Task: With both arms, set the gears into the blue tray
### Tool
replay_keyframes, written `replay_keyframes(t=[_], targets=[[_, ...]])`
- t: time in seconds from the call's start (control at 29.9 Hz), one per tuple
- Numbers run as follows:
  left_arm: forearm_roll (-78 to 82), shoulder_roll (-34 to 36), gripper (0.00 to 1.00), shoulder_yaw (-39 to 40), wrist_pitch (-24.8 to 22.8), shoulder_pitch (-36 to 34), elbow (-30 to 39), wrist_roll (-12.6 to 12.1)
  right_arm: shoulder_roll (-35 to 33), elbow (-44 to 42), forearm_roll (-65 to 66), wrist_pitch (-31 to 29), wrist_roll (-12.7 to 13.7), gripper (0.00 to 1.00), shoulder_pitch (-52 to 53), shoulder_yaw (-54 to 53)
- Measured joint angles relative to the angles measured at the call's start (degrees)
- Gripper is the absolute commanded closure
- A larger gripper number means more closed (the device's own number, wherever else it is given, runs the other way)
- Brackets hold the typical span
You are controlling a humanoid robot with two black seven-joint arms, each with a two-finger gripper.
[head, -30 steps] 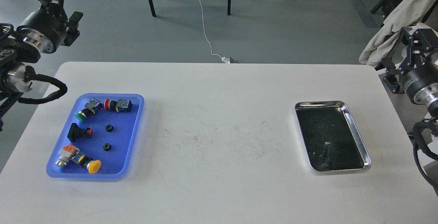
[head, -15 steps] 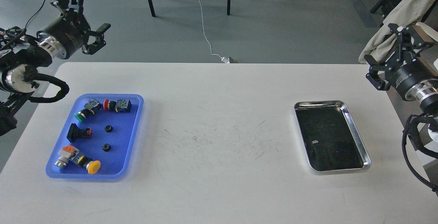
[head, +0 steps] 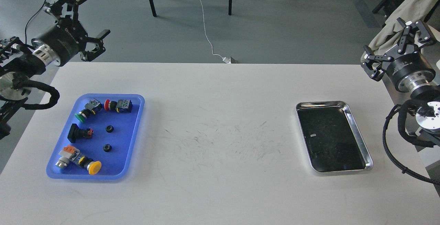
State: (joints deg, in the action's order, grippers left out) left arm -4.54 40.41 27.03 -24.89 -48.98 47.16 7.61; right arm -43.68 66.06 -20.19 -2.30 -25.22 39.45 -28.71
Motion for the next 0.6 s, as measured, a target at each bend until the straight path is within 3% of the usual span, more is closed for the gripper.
replay_keyframes(t=[0.1, 0.2, 0.4, 0.6], targets=[[-0.49, -0.79, 0.01, -0.02, 0.88, 0.41, -1.13, -3.6, 1.84, -1.76, 0.04, -0.08, 0.03, 0.01, -0.04, -0.06], [-1.45, -2.0, 0.01, 0.41, 0.91, 1.76, -2.05, -5.13, 3.76, -4.12, 0.34, 0.04, 0.02, 0.01, 0.04, -0.06], [-3.07, -3.78, 0.01, 2.63, 1.54, 3.33, -2.5, -4.98, 4.73, -6.04, 1.23, 0.15, -0.16, 0.01, 0.54, 0.05], [-3.26, -4.27, 0.01, 2.84, 1.56, 3.64, -2.55, -2.02, 5.67, -5.97, 1.88, 0.13, -0.19, 0.01, 1.02, 0.04]])
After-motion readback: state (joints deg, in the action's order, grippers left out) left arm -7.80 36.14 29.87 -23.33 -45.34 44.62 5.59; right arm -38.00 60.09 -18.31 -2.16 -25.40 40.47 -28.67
